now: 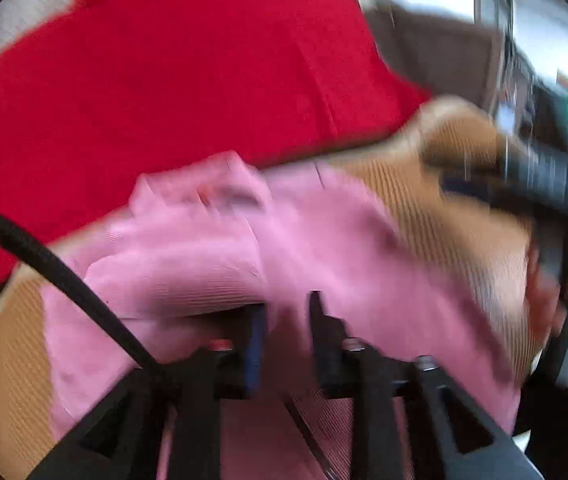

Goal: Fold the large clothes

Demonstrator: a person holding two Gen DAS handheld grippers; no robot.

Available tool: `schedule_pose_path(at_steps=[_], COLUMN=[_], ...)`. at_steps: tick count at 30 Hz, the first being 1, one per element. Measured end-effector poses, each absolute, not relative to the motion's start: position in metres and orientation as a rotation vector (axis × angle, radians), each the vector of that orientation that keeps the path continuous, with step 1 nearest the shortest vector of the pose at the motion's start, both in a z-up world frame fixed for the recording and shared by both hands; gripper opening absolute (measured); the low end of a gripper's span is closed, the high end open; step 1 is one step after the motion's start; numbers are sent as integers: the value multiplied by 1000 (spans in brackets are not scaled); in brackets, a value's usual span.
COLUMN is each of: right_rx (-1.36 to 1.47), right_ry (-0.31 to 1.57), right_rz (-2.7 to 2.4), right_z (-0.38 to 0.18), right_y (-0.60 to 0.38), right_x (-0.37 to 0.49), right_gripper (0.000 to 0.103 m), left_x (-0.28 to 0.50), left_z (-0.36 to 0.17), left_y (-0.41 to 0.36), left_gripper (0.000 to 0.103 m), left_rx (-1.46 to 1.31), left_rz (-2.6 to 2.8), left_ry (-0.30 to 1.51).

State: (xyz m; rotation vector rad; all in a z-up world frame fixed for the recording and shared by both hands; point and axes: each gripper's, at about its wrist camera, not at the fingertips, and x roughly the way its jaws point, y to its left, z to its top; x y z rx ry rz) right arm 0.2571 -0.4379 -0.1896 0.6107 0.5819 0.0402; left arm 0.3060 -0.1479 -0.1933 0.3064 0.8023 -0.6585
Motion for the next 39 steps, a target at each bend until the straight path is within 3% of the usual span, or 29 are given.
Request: schedule_pose_path(at_steps=[2, 4, 6, 9, 13, 18, 25, 32, 36, 39], right_rx=[650, 658, 645, 594, 411, 199, -133, 367, 476, 350], right_ry=[581, 583, 605, 663, 732, 784, 900, 811, 829, 848], right_rz=[39, 44, 72, 121, 218, 279, 162, -28, 0, -4], right_z=[-188, -187, -186, -186, -178, -178, -218, -218, -224, -222], right_y=[-447, -449, -442, -419, -360, -289, -230, -314, -315, -297], right_x=[254, 252, 256, 265, 280, 301, 326, 303, 292, 292], right_gripper=[74, 74, 74, 74, 75, 82, 80, 81, 82, 82], left_x=[289, 294, 286, 296, 334, 372, 368, 358, 362, 366], left_z=[-187, -177, -158, -144, -163, -230, -233, -233, -241, -243], left_y=[-139, -119, -82, -30, 14, 26, 20, 11, 7, 12], left_gripper=[33, 53, 66, 72, 72, 66, 66, 68, 68, 68], left_rx=[272, 202, 92, -49, -104, -92, -6, 27, 69, 41], left_rz=[-661, -647, -612, -519, -301, -155, -165, -214, -189, -184], left_ry=[807, 787, 719, 664, 755, 1029, 1029, 1032, 1043, 1059])
